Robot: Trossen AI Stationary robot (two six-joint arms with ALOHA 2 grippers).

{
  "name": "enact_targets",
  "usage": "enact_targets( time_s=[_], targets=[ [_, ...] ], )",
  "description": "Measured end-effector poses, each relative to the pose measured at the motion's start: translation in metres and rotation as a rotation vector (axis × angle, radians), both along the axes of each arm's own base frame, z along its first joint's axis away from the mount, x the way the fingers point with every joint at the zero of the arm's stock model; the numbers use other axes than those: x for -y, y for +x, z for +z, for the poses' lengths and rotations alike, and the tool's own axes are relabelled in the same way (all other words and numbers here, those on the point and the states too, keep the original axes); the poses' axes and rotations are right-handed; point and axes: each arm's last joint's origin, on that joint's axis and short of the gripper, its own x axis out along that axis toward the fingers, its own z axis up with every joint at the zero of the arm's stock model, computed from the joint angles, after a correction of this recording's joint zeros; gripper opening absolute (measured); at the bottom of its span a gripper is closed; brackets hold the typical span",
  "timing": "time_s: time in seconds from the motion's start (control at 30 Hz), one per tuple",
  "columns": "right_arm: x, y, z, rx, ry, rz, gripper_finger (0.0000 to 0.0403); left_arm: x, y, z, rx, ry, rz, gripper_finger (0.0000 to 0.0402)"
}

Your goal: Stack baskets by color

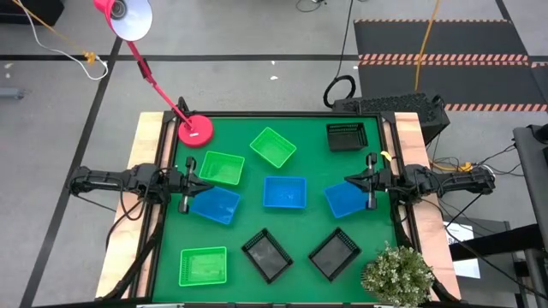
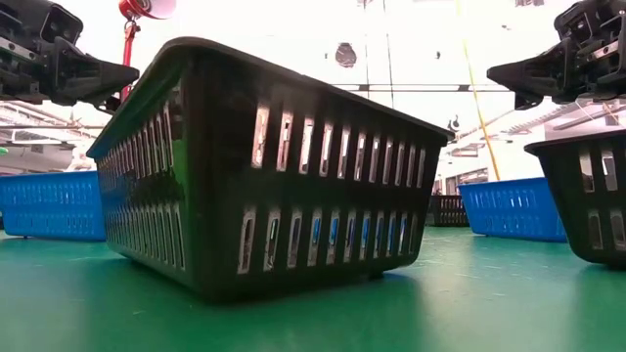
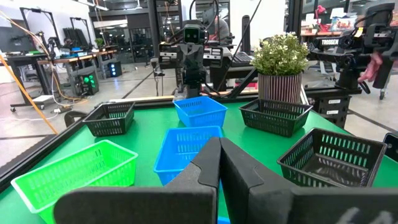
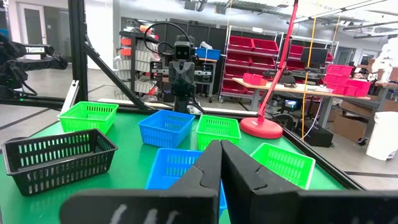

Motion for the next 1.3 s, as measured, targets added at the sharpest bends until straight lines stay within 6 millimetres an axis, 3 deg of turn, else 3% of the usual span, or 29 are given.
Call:
enact_targets(
  time_s=[1.1,1.3],
  targets=[
    [0.002,0.001,-0.002,-0.028,0.026,-0.057,0.0000,0.000,0.000,0.000,0.000,0.000,0.000,0.0008],
    [0.002,0.000,0.023,-0.028,0.030,-0.056,0.0000,0.000,0.000,0.000,0.001,0.000,0.000,0.0008]
  ],
)
